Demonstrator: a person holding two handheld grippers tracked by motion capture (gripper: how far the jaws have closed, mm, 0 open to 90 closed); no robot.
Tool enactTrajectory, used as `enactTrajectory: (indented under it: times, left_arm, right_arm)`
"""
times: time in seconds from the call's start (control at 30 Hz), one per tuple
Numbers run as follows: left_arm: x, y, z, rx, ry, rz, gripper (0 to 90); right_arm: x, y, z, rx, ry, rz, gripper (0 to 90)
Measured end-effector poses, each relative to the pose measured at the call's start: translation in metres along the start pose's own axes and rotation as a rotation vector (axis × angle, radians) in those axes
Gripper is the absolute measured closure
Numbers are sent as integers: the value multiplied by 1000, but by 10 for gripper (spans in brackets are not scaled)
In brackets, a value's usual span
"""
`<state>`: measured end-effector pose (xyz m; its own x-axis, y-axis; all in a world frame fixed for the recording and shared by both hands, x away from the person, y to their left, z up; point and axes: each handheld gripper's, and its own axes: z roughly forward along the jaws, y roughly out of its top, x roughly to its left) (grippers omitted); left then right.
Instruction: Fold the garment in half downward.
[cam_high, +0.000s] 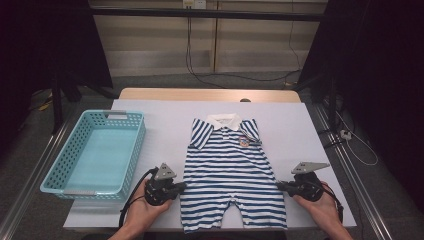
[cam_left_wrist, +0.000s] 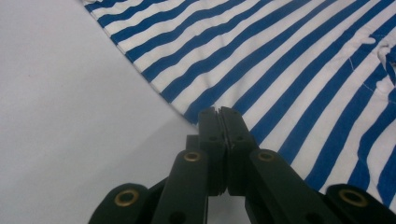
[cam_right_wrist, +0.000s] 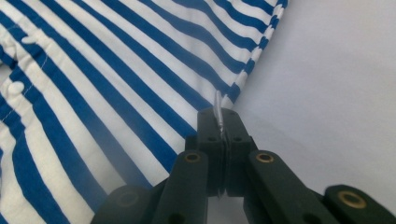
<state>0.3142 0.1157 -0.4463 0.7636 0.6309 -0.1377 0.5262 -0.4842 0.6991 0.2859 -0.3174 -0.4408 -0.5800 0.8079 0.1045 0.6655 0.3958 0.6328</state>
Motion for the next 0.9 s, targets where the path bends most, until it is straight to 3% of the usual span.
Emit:
enactTrajectory:
  times: [0.07,0.1,0.37,0.7,0.9]
  left_arm:
    - [-2,-2,-2,2,-16,-17,885]
    - [-2,-2,-4,9,-14,2,885]
    - [-6,-8,-14,41,-60,24,885]
    - [-11,-19,-28,46,-116,-6,885]
    - [-13,-25,-38,17,-147,-1,885]
  right_arm:
    - [1,-2,-1,8,12,-8,889]
    - [2,-2,-1,12,16,-13,889]
    - [8,-6,-8,25,34,-71,888]
    - [18,-17,-16,52,78,-108,888]
    - [21,-21,-20,48,77,-120,884]
